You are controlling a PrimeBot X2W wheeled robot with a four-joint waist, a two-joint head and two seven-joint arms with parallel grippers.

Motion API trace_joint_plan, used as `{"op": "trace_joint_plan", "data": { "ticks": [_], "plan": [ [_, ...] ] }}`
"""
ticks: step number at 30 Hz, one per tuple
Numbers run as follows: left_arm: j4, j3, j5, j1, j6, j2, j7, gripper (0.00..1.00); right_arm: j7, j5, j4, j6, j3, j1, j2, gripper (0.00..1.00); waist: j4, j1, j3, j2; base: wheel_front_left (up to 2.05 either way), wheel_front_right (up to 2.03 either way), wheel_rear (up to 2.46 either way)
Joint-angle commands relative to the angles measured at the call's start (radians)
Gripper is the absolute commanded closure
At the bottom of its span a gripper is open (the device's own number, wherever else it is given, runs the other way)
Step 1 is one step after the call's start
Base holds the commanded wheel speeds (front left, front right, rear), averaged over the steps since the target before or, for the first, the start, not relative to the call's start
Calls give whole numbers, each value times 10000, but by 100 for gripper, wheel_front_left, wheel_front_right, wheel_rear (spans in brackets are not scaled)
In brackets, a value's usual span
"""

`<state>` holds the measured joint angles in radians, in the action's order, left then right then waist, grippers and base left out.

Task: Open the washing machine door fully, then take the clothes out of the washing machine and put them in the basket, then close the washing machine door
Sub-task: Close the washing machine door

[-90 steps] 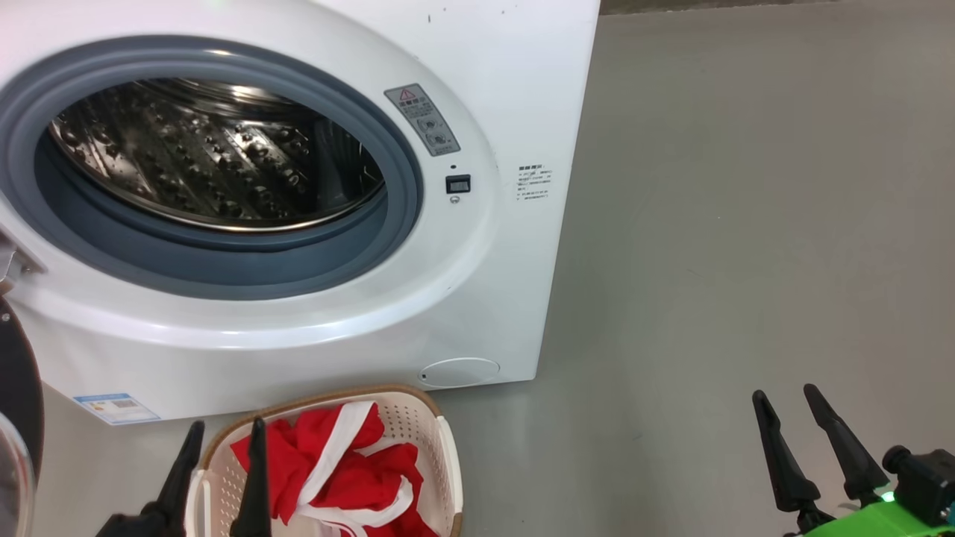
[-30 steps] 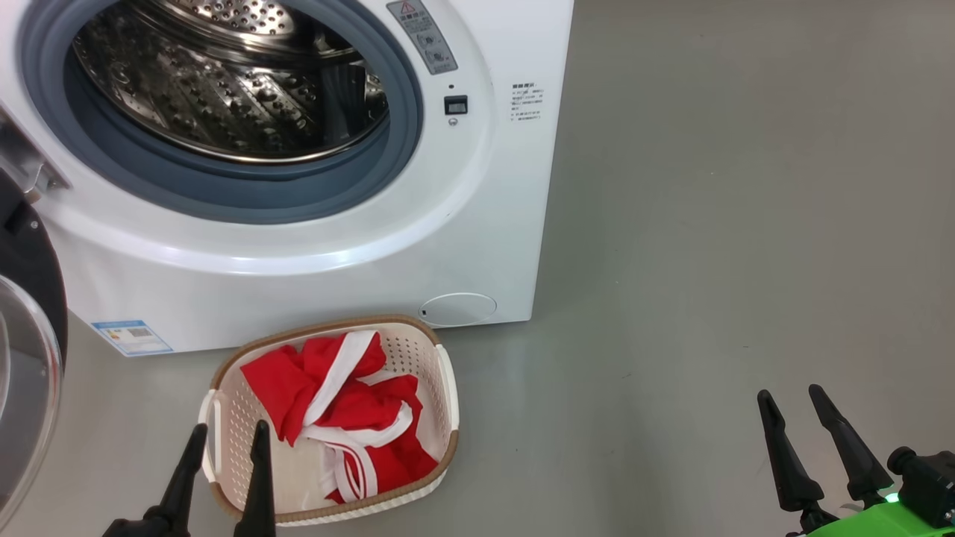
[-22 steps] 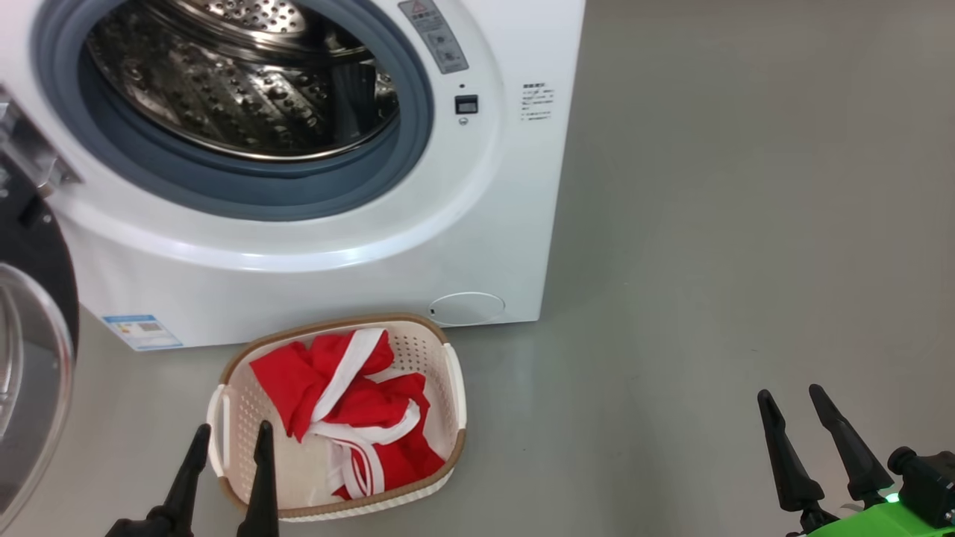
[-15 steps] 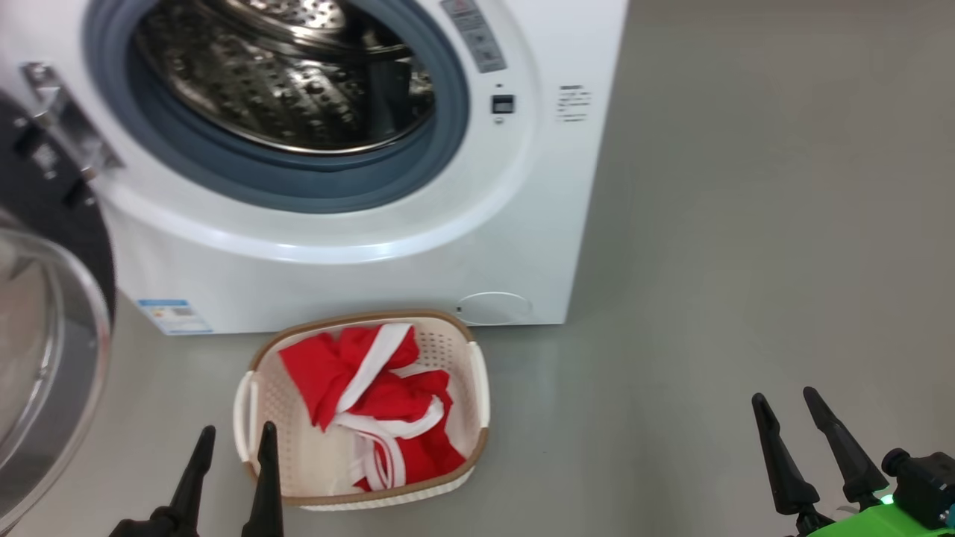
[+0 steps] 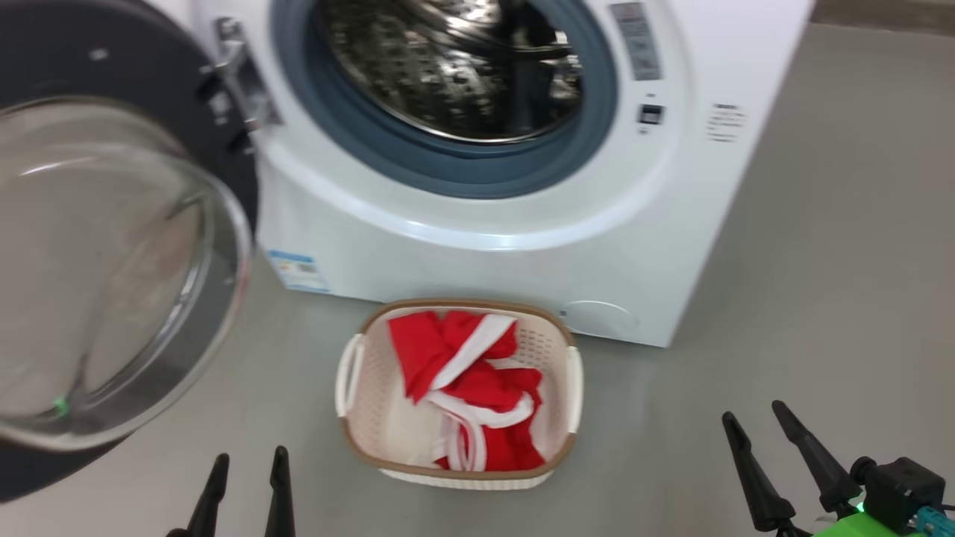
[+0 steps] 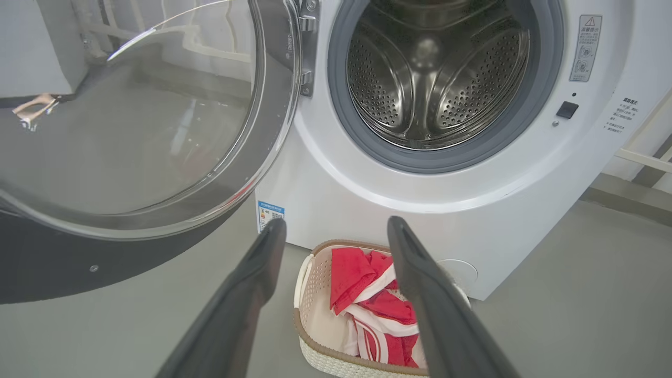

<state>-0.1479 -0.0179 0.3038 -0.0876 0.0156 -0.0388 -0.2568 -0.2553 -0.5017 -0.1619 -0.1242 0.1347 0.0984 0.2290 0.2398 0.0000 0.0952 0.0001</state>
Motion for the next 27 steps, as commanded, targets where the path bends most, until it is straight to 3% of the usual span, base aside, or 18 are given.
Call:
{"op": "trace_joint_plan", "data": {
  "ticks": [1, 11, 27],
  "plan": [
    [225, 246, 44, 53, -109, -114, -49, 0, -65, -87, 194, -65, 240, -299, 228, 0, 1003, 0, -178, -1, 0, 0, 0],
    [251, 26, 272, -308, -280, -114, -49, 0, -65, -114, 125, -65, 589, -272, 219, 0, 2541, 0, -409, -1, 0, 0, 0],
    [668, 319, 732, -683, -628, -114, -49, 0, -65, -259, -118, -65, 1409, -728, 354, 0, 2721, 0, -363, -1, 0, 0, 0]
  ]
}}
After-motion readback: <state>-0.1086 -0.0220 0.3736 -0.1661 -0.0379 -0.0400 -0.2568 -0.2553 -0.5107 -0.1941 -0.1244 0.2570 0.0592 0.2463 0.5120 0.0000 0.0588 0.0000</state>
